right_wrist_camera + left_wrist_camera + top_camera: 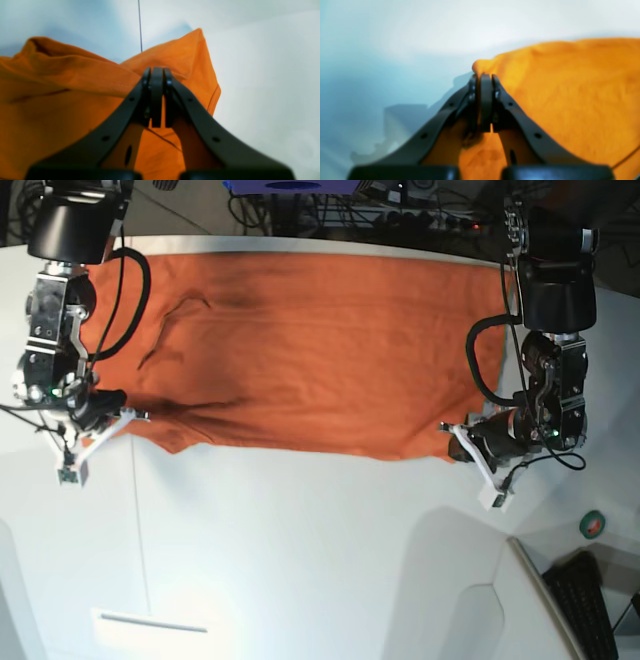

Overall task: Layout the t-shirt on the table in an organized manner, then fold the t-shirt properly
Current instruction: 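Lift the grasped edge and fold it over toward the held edge, then lay the folded edge down onto the t-shirt with both grippers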

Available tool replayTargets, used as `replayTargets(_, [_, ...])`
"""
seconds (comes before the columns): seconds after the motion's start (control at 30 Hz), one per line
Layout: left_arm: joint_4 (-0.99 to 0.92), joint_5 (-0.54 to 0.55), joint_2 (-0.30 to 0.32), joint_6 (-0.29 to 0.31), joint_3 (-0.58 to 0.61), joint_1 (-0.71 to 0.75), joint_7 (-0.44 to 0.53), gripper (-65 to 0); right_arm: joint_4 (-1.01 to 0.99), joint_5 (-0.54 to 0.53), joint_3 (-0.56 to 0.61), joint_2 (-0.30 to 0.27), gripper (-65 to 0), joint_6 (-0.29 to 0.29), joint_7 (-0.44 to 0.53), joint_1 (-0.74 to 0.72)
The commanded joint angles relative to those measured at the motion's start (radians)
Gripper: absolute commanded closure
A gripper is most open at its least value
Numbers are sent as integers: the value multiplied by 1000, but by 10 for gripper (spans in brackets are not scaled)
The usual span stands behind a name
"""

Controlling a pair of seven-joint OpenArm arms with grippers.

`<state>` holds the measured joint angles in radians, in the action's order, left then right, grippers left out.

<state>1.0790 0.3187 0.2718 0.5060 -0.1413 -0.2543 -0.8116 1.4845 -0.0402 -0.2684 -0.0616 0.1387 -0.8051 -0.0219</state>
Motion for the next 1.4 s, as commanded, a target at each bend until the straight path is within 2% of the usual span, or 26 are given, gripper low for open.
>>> replayTargets(0.0, [20, 10, 22, 4, 1, -23, 19, 0, 25, 1, -2, -8, 0, -3, 22, -13])
replayTargets(0.17, [36, 10, 56, -43, 10, 25, 100, 0, 74, 1, -4, -7, 0, -3, 22, 35])
replayTargets(0.47, [269, 20, 91, -43, 2, 194, 96, 0, 207, 0, -4, -4, 0, -3, 16, 176])
replayTargets(0.67, [384, 20, 91, -43, 1, 264, 11, 0, 268, 0, -6, -2, 0, -3, 16, 222])
replayTargets(0.8, [432, 20, 94, -43, -2, 281, -7, 0, 330, 0, -10, 19, 0, -3, 11, 264])
replayTargets(0.9, [452, 21, 108, -43, -33, 283, -35, 0, 356, 0, -6, 24, 0, -3, -46, 282])
replayTargets(1.03, [450, 10, 119, -43, -37, 284, -39, 0, 370, 0, -10, 44, 0, -3, -64, 303])
replayTargets(1.37, [479, 10, 165, -27, -16, 361, -38, 0, 370, -2, -10, 45, 0, -3, -63, 346])
